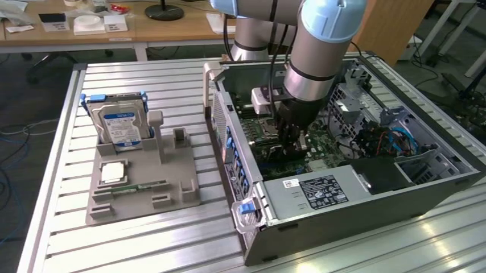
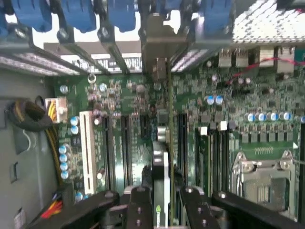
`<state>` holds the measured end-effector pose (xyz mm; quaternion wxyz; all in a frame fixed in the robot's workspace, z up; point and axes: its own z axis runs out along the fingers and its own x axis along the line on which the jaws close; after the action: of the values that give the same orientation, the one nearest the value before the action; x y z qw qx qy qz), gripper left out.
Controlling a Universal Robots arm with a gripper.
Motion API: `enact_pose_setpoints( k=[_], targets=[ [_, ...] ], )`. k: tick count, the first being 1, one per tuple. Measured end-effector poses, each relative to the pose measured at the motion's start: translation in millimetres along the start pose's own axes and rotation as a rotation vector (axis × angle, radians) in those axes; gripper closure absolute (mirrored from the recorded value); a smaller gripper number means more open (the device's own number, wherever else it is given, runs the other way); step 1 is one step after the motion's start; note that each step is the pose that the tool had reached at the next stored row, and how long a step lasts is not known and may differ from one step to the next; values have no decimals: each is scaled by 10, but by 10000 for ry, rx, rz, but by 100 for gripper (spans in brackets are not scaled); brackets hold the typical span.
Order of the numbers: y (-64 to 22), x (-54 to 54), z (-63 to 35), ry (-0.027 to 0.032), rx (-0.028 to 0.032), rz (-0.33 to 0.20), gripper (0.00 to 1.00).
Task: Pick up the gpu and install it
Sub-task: 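Insert the gpu into the slot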
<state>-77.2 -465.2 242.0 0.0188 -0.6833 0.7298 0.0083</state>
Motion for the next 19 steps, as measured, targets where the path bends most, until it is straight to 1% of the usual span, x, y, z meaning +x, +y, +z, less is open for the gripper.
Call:
enact_pose_setpoints(
  k=[4, 12, 19],
  targets=[
    [3, 2, 8, 20, -6, 0, 73],
    [4, 2, 11, 15, -5, 0, 73],
    [11, -11, 14, 22, -6, 0, 73]
  ],
)
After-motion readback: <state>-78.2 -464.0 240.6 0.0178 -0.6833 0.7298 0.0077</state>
